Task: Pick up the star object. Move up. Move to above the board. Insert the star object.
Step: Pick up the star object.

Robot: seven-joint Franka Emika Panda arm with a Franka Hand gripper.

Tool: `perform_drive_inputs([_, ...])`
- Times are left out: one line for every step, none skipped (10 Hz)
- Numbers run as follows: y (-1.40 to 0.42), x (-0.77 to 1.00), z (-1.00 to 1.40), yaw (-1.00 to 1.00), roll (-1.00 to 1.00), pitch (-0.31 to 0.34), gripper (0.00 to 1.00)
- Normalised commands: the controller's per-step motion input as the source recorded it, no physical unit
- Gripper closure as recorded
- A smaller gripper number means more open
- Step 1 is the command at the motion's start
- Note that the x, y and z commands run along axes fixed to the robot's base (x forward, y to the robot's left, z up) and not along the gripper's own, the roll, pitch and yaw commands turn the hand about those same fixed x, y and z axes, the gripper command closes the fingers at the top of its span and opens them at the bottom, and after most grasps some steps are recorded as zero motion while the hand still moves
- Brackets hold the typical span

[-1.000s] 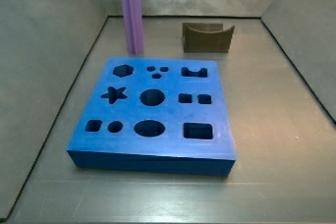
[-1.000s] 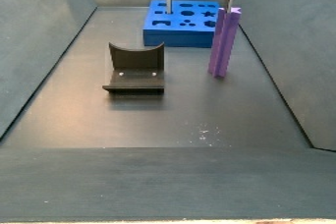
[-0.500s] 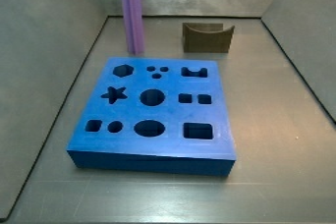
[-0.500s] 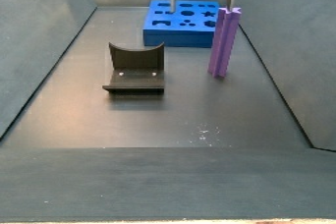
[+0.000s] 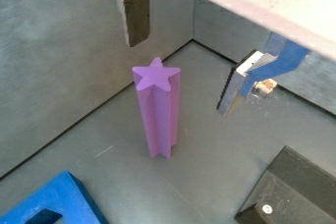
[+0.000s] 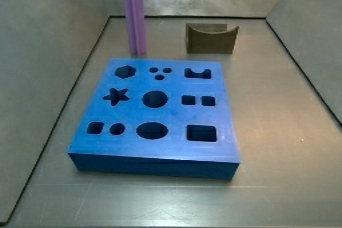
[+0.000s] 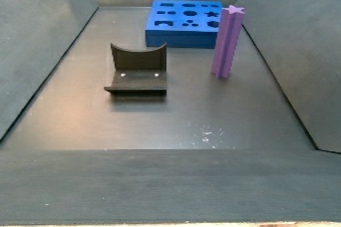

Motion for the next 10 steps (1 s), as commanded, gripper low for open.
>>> perform_drive_inputs([0.0,-0.39,-0.95,0.0,0.15,0.0,0.0])
perform_drive_inputs([0.03,-0.47,-1.0,0.0,0.07,0.0,0.0])
perform_drive_inputs([0.04,-0.39,-0.92,0.0,0.1,-0.014,0.0])
perform_drive_inputs([0.25,-0.05,-0.14,0.16,-0.04,-0.026,0.0])
perform_drive_inputs([0.25,-0.04,-0.05,0.17,-0.08,-0.007,0.0])
perform_drive_inputs([-0.03,0.0,0.0,0.0,0.0,0.0,0.0])
perform_drive_inputs([-0.29,-0.03,-0.47,0.0,0.11,-0.037,0.0])
perform_drive_inputs([-0.06,-0.04,-0.15,0.0,0.02,-0.013,0.0])
perform_drive_inputs([0.0,0.0,0.0,0.0,0.0,0.0,1.0])
perform_drive_inputs([0.0,0.0,0.0,0.0,0.0,0.0,1.0])
